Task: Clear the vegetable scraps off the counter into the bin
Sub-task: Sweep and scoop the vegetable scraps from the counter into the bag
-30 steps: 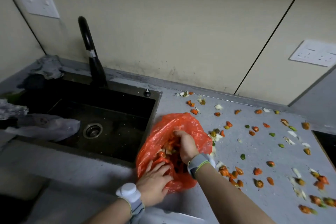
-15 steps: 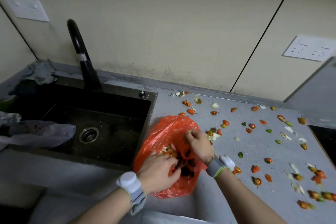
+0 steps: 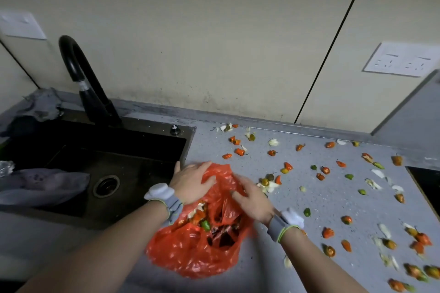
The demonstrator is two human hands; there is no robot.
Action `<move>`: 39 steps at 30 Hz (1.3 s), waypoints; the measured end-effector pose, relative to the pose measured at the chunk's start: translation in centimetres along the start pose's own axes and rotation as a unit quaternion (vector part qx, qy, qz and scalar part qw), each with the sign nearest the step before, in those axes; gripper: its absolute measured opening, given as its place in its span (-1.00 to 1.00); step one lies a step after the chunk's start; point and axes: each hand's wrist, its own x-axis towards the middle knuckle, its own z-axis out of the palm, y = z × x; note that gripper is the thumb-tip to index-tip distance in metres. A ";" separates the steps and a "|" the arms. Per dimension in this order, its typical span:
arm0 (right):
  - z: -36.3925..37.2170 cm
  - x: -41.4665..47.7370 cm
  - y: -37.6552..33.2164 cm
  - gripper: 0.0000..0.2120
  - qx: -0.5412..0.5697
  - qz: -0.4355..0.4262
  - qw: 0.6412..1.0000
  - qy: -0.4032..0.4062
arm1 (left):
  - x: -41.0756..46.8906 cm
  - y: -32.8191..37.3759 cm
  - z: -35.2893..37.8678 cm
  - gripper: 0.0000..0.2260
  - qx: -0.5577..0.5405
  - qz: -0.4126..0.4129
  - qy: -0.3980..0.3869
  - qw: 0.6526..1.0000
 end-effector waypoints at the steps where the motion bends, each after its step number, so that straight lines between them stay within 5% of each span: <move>1: -0.2 -0.3 0.1 -0.47 -0.012 -0.025 1.000 -0.007 | 0.0 -0.2 -0.1 -0.49 -0.002 -0.007 0.012 1.000; 5: -1.4 1.3 0.4 -0.63 0.001 -0.087 0.996 0.015 | 2.0 -1.6 -1.0 -0.47 -0.004 -0.027 0.065 0.998; 11: -3.2 7.0 1.9 -0.69 -0.028 -0.036 0.989 0.138 | 8.1 -5.8 -1.5 -0.43 -0.235 -0.054 0.089 0.966; 15: -2.8 11.8 1.3 -0.65 -0.125 -0.010 0.984 0.123 | 12.7 -8.2 -0.5 -0.61 -0.145 0.050 0.079 0.985; 22: -0.3 22.3 -2.7 -0.37 -0.301 0.008 0.954 0.010 | 19.6 -9.6 3.8 -0.43 0.000 0.077 -0.018 0.997; 31: 3.4 31.5 -1.9 -0.45 -0.425 -0.077 0.901 -0.048 | 20.8 -10.1 8.2 -0.34 0.022 0.092 0.102 0.990; 39: 1.0 30.6 1.3 -0.46 -0.436 0.036 0.898 -0.037 | 20.7 -10.1 8.2 -0.32 0.035 0.083 0.106 0.990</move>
